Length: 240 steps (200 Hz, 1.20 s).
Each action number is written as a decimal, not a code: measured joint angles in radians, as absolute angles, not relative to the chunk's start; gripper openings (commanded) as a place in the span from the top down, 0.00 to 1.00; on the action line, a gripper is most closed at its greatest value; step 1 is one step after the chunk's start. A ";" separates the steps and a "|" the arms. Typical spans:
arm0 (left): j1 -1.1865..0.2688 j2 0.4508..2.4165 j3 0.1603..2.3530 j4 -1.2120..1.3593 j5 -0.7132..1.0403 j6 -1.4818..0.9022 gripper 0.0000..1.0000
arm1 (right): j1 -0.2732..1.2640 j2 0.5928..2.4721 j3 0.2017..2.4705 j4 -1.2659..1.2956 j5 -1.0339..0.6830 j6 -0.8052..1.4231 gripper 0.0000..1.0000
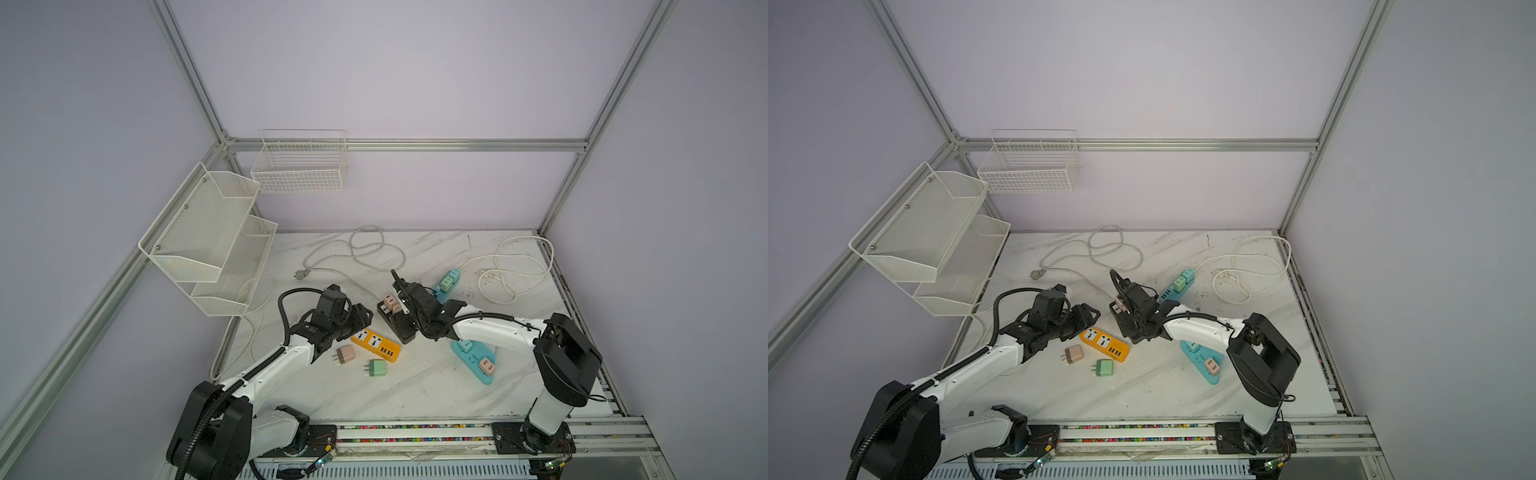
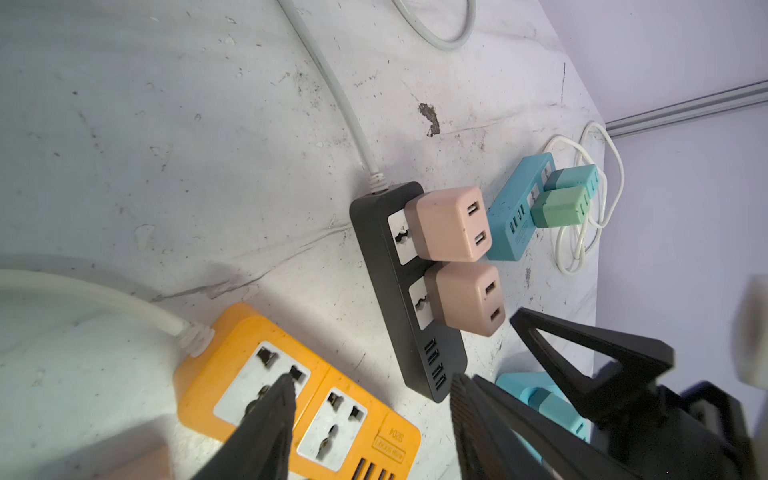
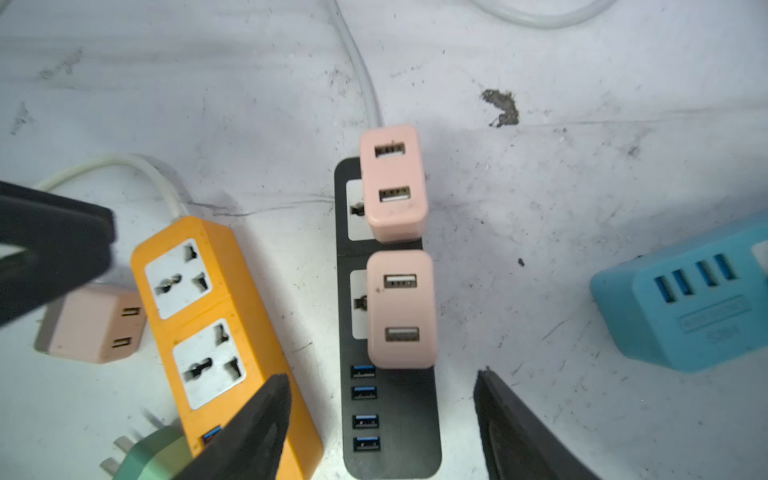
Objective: Pull the plug off the socket
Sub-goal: 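Lower the right gripper onto the nearer pink plug while the left reaches the black strip, then grip the pink plug with the right gripper while the left holds the black strip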
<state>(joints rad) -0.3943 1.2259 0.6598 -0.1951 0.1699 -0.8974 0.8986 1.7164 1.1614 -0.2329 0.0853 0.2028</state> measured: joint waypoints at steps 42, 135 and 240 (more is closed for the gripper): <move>-0.406 1.309 0.706 -0.160 0.178 -0.897 0.42 | 0.899 1.714 1.213 -0.246 0.094 0.236 0.26; -0.415 1.542 0.785 -0.075 0.210 -0.897 0.46 | 0.859 1.807 1.267 -0.271 0.109 0.279 0.29; -0.422 1.688 0.836 -0.027 0.239 -0.896 0.52 | 0.856 1.901 1.315 -0.282 0.112 0.276 0.39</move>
<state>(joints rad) -0.4221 1.6878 0.8364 -0.0269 0.2394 -0.8963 0.8562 1.9015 1.3148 -0.2821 0.1120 0.2756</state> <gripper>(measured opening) 0.489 0.624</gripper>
